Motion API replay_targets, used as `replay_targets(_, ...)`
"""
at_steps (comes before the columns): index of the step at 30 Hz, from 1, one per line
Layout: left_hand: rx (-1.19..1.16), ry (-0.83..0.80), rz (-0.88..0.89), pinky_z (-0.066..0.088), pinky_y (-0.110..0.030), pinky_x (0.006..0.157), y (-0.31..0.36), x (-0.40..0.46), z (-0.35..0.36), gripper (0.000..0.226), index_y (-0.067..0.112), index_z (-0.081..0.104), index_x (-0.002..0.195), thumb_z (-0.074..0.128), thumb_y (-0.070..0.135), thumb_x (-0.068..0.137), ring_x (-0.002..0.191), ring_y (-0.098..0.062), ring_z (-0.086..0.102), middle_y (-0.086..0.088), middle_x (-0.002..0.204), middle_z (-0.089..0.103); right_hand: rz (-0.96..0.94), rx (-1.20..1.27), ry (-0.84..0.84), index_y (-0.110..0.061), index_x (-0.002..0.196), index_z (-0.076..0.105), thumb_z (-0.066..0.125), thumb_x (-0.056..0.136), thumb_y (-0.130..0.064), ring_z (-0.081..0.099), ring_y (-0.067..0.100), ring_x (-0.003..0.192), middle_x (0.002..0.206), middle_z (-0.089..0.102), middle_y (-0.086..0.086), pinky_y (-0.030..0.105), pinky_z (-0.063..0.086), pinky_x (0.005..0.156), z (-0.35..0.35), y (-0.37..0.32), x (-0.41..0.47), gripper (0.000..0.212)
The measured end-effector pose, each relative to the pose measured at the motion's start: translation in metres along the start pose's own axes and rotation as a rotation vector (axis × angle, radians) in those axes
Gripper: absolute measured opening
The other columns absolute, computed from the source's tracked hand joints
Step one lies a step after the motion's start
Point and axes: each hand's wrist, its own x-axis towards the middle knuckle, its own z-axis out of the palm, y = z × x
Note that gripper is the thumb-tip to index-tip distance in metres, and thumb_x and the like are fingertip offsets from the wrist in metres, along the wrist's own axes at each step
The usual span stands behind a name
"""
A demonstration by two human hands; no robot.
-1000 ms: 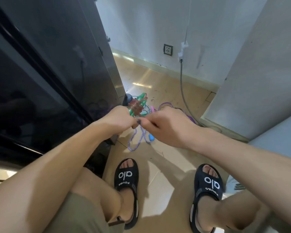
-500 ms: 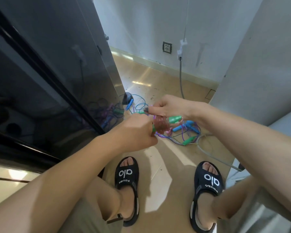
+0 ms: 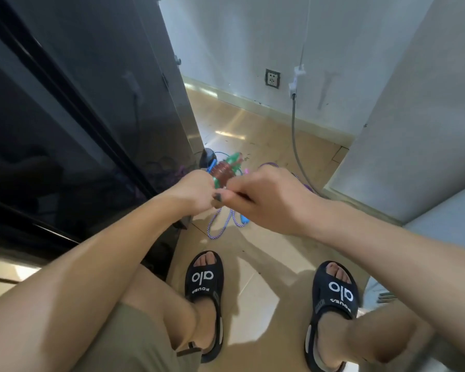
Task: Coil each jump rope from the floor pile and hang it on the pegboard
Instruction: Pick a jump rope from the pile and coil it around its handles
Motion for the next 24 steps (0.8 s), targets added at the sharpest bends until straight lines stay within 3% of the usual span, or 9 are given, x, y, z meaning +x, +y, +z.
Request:
replay_targets(2,0.148,-0.05,0.141,0.026,-0.014,0.04,0.013,-0.009,0.01,0.037,0.015,0.038,0.06,0.061,0.0,0.085,0.058,-0.015,0.038,0.002,0.062,0.038,-0.003,-0.026,0.048,-0.018,0.062,0.037,0.047,0.101,-0.043,0.033,0.024,0.055,0.049,0.032,0.0,0.032,0.024,0.049,-0.013,-0.001,0.011,0.047)
replay_targets(6,0.474,-0.025,0.376,0.024,-0.025,0.044,0.039,-0.026,0.027,0.039,0.017,0.027,0.062,0.058,0.007,0.083,0.062,-0.023,0.038,-0.001,0.062,0.035,0.13,-0.1,-0.004,-0.016,0.059,0.034,0.047,0.099,-0.053,0.034,0.018,0.052,0.052,0.037,0.002,0.034,0.023,0.05,-0.027,0.022,0.029,0.056)
replay_targets(10,0.512,0.017,0.444,0.033,-0.032,0.054,0.038,-0.027,0.02,0.037,0.016,0.033,0.062,0.063,0.019,0.082,0.064,-0.026,0.046,-0.004,0.064,0.045,0.281,0.173,-0.132,-0.015,0.058,0.033,0.053,0.097,-0.053,0.024,0.017,0.052,0.052,0.029,0.0,0.034,0.021,0.051,-0.022,0.055,0.027,0.059)
replay_targets(14,0.039,-0.051,0.345,0.033,-0.03,0.052,0.034,-0.03,0.014,0.033,0.01,0.046,0.059,0.074,0.014,0.076,0.051,-0.014,0.038,0.0,0.056,0.044,0.401,0.414,-0.262,-0.003,0.064,0.055,0.055,0.101,-0.025,0.046,0.021,0.053,0.059,0.05,0.011,0.027,0.04,0.052,-0.008,0.071,0.018,0.043)
replay_targets(16,-0.16,-0.075,0.318,0.029,-0.028,0.05,0.033,-0.031,0.01,0.036,0.013,0.047,0.055,0.074,0.011,0.079,0.047,-0.012,0.034,0.003,0.051,0.039,0.489,0.498,-0.257,0.009,0.082,0.057,0.051,0.097,-0.012,0.055,0.042,0.062,0.072,0.053,0.03,0.049,0.051,0.058,0.004,0.073,0.017,0.027)
replay_targets(17,-0.241,-0.09,0.314,0.027,-0.028,0.049,0.032,-0.03,0.008,0.04,0.017,0.046,0.052,0.074,0.011,0.081,0.046,-0.013,0.032,0.003,0.05,0.037,0.496,0.49,-0.232,0.008,0.08,0.054,0.049,0.098,-0.019,0.053,0.04,0.059,0.07,0.048,0.029,0.054,0.051,0.059,0.006,0.07,0.016,0.033)
replay_targets(19,-0.42,-0.169,0.311,0.022,-0.027,0.048,0.03,-0.029,0.004,0.035,0.015,0.044,0.056,0.07,0.012,0.08,0.046,-0.016,0.025,-0.002,0.053,0.03,0.455,0.437,-0.159,-0.006,0.061,0.04,0.045,0.103,-0.039,0.032,0.02,0.048,0.055,0.034,0.009,0.038,0.039,0.053,0.001,0.064,0.014,0.054)
replay_targets(21,-0.638,-0.28,0.288,0.017,-0.025,0.044,0.029,-0.025,0.003,0.022,0.004,0.042,0.068,0.061,0.007,0.078,0.047,-0.014,0.018,-0.003,0.057,0.022,0.455,0.39,-0.121,-0.018,0.056,0.029,0.04,0.104,-0.049,0.024,0.012,0.044,0.047,0.03,-0.006,0.034,0.024,0.055,-0.004,0.063,0.011,0.058)
replay_targets(24,-0.837,-0.419,0.243,0.017,-0.023,0.044,0.027,-0.022,0.003,0.023,0.01,0.039,0.073,0.053,0.001,0.088,0.046,-0.009,0.019,0.001,0.057,0.028,0.457,0.335,-0.097,-0.019,0.057,0.028,0.037,0.105,-0.051,0.024,0.012,0.044,0.049,0.032,-0.003,0.035,0.024,0.057,-0.008,0.061,0.009,0.058)
